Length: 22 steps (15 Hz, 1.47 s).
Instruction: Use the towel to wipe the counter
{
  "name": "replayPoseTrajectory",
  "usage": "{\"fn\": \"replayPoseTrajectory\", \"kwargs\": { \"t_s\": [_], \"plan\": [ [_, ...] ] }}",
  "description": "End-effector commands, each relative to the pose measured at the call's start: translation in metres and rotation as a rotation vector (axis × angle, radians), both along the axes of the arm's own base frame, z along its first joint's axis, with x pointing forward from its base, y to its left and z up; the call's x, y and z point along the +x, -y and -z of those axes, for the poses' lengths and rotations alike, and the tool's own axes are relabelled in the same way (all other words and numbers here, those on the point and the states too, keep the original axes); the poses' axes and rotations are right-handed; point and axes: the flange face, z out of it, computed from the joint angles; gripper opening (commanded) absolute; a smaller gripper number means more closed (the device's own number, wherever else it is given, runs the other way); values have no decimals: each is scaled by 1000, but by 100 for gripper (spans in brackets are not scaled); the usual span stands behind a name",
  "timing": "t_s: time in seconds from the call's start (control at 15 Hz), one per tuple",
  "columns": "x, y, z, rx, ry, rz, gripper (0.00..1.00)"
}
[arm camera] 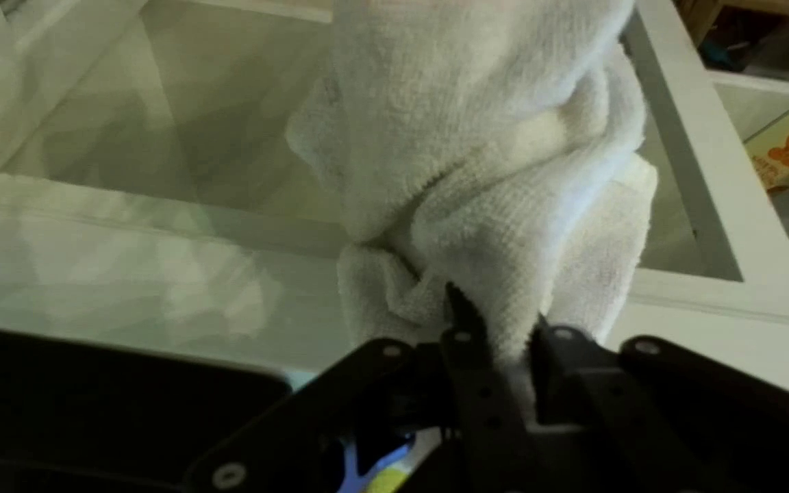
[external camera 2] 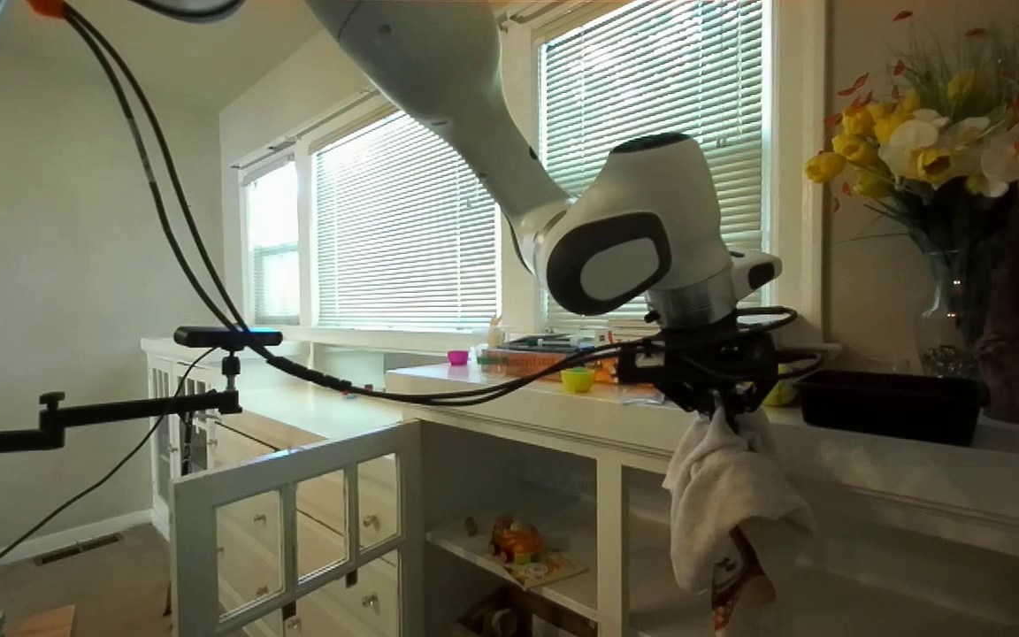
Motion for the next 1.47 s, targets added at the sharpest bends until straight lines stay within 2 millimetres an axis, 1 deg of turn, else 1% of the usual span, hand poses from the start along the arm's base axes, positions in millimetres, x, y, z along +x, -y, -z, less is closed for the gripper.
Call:
{"fn": "replayPoseTrajectory", "kwargs": {
  "t_s": [0.0,0.13,0.33,0.47,0.53,0.6,0.67,0.73,0.87,1.0,1.2,1.33,1.4],
  "plan": [
    [42,-32,7,34,139,54,4],
    [61,-46,9,28,191,36,4],
    [70,-46,6,26,197,20,4],
    [71,-51,11,44,185,10,4],
    [71,-55,6,44,183,1,4],
    [70,-59,-3,47,181,-7,4],
    [65,-68,-15,66,164,-10,4],
    [61,-75,-22,76,157,-25,4],
    [53,-89,-25,104,138,-35,4],
    [50,-101,-36,109,160,-41,4],
    [60,-135,-60,105,230,-96,4],
    [68,-148,-67,127,251,-108,4],
    [72,-150,-63,148,241,-101,4]
  ]
}}
